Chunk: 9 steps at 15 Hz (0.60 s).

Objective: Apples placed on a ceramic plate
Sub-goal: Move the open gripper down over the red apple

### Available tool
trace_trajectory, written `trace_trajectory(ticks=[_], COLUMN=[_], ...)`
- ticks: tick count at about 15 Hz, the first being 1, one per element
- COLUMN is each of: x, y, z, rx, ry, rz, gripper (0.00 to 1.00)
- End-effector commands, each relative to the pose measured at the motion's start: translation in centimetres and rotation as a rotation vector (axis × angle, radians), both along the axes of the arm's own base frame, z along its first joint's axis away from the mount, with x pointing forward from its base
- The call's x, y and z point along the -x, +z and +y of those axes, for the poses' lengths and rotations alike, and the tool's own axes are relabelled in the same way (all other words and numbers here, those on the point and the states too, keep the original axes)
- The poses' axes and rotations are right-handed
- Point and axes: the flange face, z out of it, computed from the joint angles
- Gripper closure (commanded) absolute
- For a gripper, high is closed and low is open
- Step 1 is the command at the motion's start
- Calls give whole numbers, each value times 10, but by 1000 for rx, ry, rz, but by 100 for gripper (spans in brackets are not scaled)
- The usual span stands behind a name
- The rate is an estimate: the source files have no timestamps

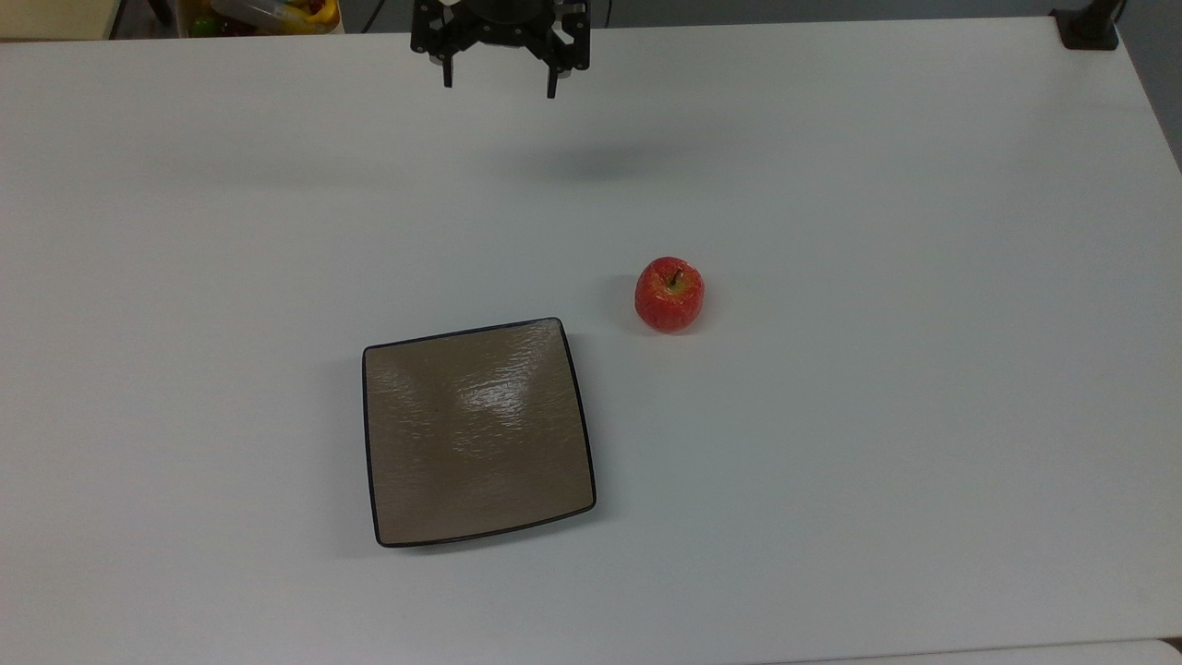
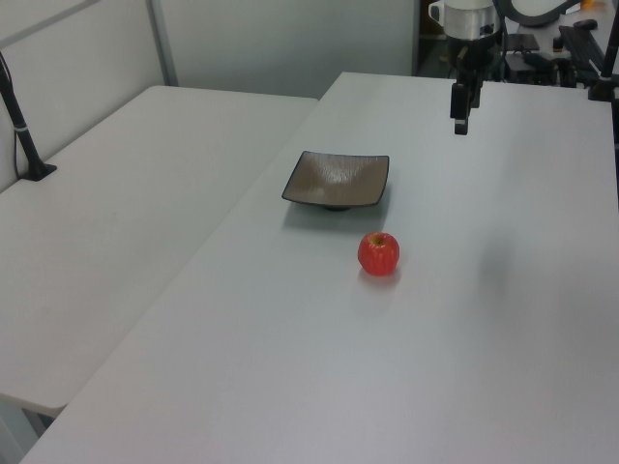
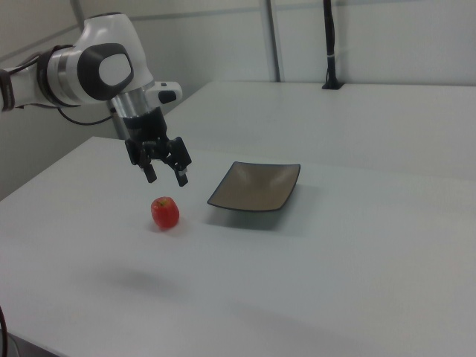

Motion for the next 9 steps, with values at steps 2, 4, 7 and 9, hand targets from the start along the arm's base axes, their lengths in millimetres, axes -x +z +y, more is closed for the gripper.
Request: trace_trajectory(ticks=[2, 4, 7, 9], x=[-31, -43, -60, -68], y=[-33, -57, -84, -100], z=[59, 92, 132, 156], rx=[-59, -80, -114, -115], ry=[-5, -25, 0, 30], rz=[-98, -135, -134, -122], gripper=[0, 0, 0, 0])
